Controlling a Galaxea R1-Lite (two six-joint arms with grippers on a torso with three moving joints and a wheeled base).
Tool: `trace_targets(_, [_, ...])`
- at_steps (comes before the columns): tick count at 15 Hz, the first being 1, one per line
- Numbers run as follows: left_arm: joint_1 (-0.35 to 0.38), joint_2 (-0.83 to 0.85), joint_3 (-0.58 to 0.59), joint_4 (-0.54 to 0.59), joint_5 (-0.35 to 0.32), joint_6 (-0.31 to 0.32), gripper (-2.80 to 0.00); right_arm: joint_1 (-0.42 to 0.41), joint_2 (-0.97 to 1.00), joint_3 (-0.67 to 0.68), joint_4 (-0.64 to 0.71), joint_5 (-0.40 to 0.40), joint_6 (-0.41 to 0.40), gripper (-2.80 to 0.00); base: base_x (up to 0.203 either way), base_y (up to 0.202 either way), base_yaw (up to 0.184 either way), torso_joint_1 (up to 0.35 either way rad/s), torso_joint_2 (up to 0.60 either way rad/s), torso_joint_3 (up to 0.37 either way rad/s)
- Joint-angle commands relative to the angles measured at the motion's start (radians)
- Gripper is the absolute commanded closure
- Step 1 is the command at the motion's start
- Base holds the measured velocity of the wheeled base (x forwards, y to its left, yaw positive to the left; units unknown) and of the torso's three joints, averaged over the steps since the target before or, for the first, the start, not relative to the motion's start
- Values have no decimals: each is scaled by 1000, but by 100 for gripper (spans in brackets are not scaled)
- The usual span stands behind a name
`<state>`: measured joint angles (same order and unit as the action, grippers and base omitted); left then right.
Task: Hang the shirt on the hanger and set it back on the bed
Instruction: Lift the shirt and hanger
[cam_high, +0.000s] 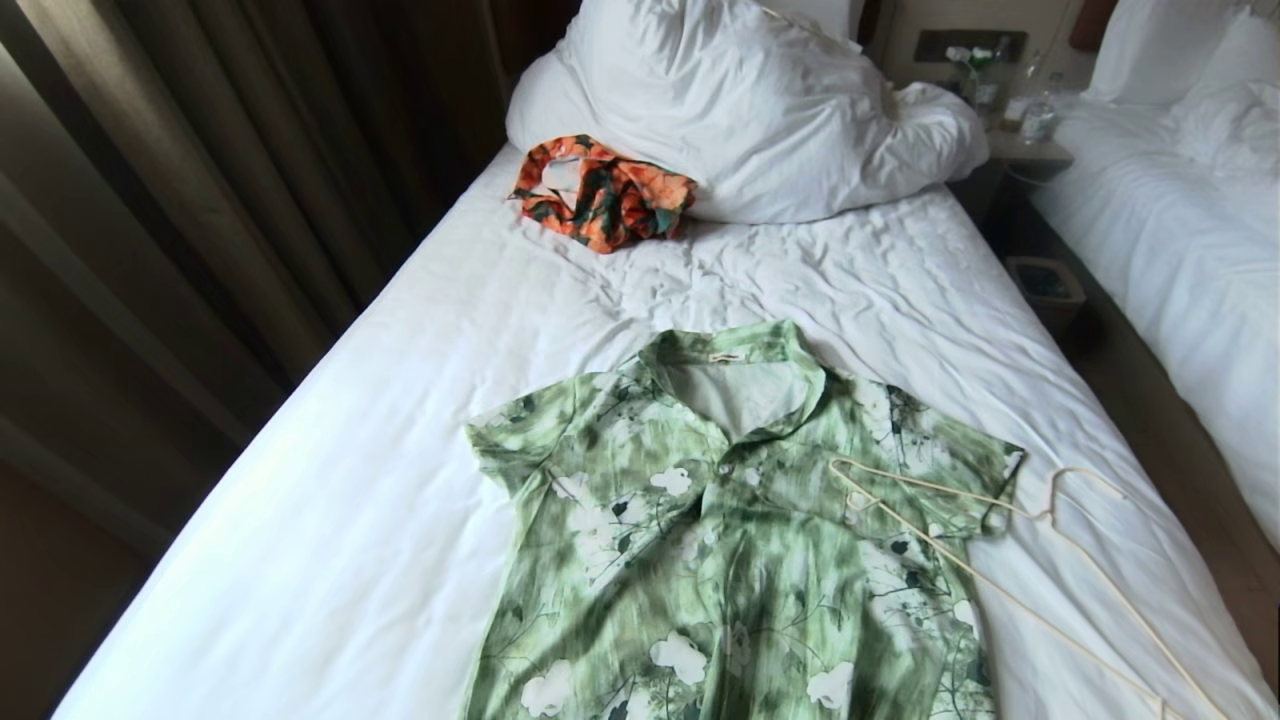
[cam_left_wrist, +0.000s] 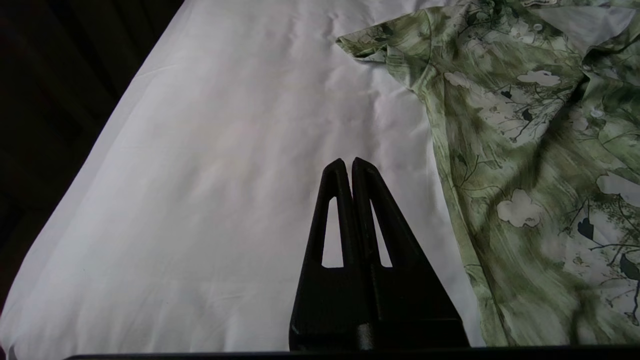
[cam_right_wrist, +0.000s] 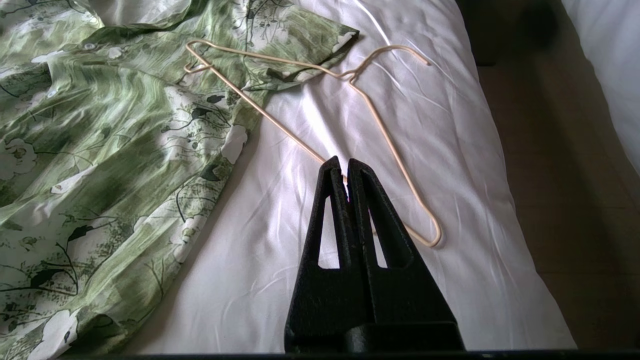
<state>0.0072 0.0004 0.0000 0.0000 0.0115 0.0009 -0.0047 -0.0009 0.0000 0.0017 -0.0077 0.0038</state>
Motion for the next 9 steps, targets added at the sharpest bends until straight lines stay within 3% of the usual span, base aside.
trace_targets(1, [0, -2, 2, 0, 1, -1, 0, 0, -2, 2, 0, 0, -1, 0, 0, 0, 0, 0, 0, 0])
trace_targets(9, [0, -2, 2, 0, 1, 0, 0, 0, -2, -21, 1, -1, -2, 0, 0, 0, 0, 0, 0, 0])
